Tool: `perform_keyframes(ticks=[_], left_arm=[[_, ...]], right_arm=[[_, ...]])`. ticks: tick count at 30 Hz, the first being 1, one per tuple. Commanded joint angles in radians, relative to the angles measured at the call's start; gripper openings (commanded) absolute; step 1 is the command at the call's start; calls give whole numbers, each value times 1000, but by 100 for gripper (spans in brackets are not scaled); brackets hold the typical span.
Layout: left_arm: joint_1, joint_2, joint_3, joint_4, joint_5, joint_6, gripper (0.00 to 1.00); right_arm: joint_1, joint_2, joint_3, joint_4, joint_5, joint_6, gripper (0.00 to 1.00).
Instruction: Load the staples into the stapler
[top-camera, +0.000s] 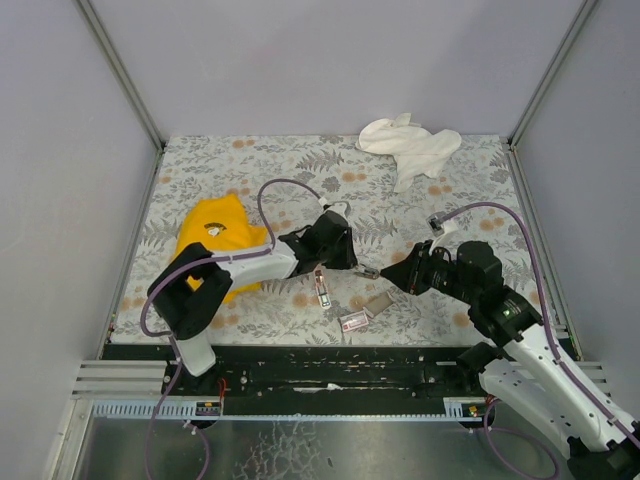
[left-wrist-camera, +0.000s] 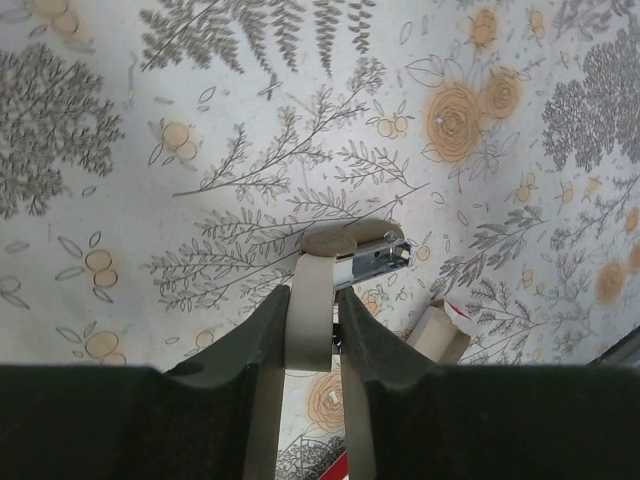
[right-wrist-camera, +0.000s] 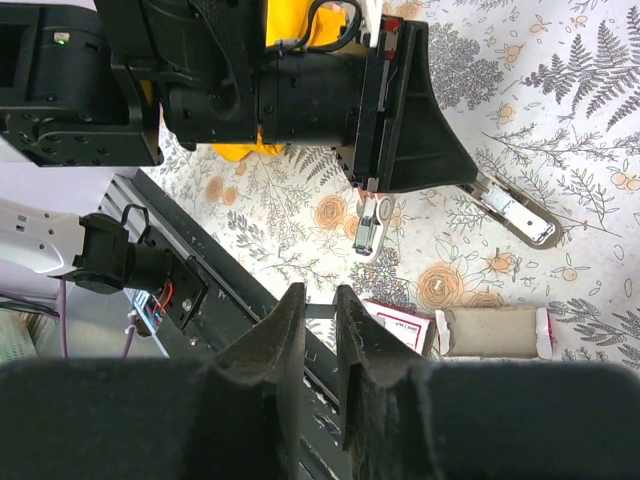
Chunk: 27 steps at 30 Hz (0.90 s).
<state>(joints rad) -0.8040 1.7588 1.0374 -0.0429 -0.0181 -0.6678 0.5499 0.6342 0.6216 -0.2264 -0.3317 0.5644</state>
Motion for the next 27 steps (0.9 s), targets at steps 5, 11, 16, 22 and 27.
perform_keyframes(ticks=[5,11,16,22,27], left_arm=[[33,48,176,-234,205,466,0],[87,100,266,-421,367,669,0],[94,225,411,-621,430,806,0],[94,269,453,-635,461,887,5],[94,274,466,-615,454,860,33]], right_arm=[[7,27,14,20,4,-23,21],[7,99,6,16,-13,-70,22],[9,179,-3,33,-30,-108,22],[24,240,-3,53,-6,-138,22],[67,307,17,58,67,-155,22]])
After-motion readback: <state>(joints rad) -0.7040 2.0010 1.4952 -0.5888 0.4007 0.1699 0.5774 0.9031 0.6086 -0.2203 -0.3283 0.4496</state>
